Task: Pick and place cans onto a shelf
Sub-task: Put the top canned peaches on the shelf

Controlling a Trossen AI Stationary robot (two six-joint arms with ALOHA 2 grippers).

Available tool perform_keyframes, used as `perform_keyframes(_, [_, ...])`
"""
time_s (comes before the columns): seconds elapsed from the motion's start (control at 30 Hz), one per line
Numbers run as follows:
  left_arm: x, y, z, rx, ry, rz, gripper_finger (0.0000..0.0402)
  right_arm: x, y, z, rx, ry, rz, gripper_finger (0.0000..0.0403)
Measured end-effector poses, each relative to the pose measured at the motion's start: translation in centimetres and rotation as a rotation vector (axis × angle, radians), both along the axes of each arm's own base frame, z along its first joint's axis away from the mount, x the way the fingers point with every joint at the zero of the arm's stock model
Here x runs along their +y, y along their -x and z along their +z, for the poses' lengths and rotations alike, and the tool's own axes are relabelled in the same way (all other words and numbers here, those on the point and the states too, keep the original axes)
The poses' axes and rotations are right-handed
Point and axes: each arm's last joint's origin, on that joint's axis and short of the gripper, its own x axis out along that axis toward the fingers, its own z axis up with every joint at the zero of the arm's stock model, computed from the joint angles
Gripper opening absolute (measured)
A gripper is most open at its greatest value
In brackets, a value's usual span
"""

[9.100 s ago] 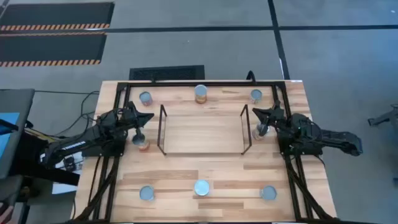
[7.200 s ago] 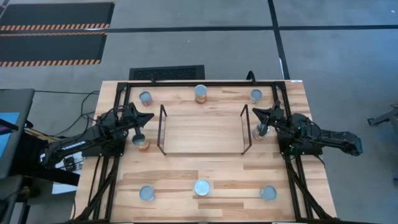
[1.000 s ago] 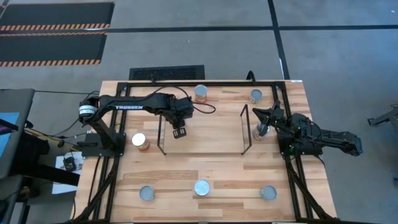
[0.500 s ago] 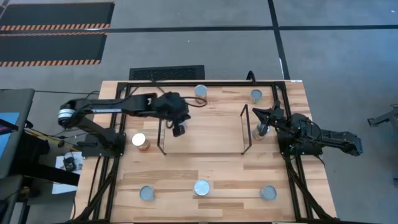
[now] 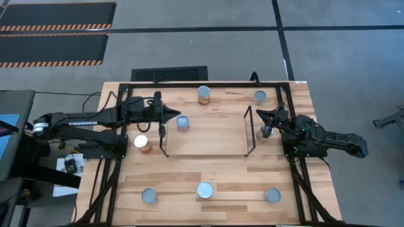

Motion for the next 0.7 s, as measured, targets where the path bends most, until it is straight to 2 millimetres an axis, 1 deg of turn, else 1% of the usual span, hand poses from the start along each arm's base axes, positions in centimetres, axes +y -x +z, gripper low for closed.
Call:
perform_keyframes(0.17, [1.0,1.4,-0.7,-0.096,0.046,-0.059,0.0000,0.0,0.0,0.0,0.001,0.000,0.000,0.0042])
perform_keyframes(0.3, [1.6,2.1,-0.8,-0.115,0.039,-0.037,0.0000,0.0,0.0,0.0,0.000,0.000,0.000,0.0042])
perform_keyframes(0.43, [2.2,2.3,-0.7,-0.134,0.025,-0.046,0.0000,0.0,0.0,0.0,0.000,0.000,0.001,0.0042])
perform_keyframes(0.6, [3.2,2.7,-0.7,-0.130,-0.011,-0.001,0.0000,0.0,0.0,0.0,0.000,0.000,0.001,0.0042])
perform_keyframes(0.7, [3.6,2.9,-0.6,-0.130,-0.022,-0.022,0.0000,0.0,0.0,0.0,-0.001,0.007,0.000,0.0042])
